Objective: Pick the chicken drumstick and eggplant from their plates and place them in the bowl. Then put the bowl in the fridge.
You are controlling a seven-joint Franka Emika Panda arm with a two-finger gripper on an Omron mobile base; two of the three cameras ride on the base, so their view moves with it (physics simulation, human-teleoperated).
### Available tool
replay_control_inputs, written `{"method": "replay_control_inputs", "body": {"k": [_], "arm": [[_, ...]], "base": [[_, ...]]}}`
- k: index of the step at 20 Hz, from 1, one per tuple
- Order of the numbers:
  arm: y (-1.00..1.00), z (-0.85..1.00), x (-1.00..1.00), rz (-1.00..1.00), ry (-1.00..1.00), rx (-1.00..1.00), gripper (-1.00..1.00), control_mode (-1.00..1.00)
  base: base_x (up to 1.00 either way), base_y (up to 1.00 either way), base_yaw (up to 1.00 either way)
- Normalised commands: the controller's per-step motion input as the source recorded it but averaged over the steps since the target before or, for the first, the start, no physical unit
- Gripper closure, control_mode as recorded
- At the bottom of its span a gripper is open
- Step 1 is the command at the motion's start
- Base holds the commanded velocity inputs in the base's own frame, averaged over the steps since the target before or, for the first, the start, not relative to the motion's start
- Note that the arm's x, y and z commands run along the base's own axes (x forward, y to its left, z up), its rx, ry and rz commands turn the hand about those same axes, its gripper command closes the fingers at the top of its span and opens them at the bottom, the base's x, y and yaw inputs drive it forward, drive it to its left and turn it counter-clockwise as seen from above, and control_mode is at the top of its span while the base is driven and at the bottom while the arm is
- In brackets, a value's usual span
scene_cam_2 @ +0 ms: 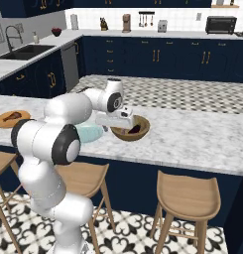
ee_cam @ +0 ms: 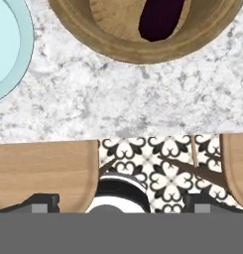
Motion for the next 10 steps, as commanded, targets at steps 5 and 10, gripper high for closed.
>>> {"method": "replay_control_inputs", "body": {"k": [5, 10], "arm": [[0.06, 0.02, -0.52, 0.1, -0.12, 0.0, -1.0, -1.0], [0.01, 0.14, -0.06, 0.0, -0.02, 0.0, -1.0, -1.0]], "base": [[0.0, 0.0, 0.0], [0.0, 0.0, 0.0]]}}
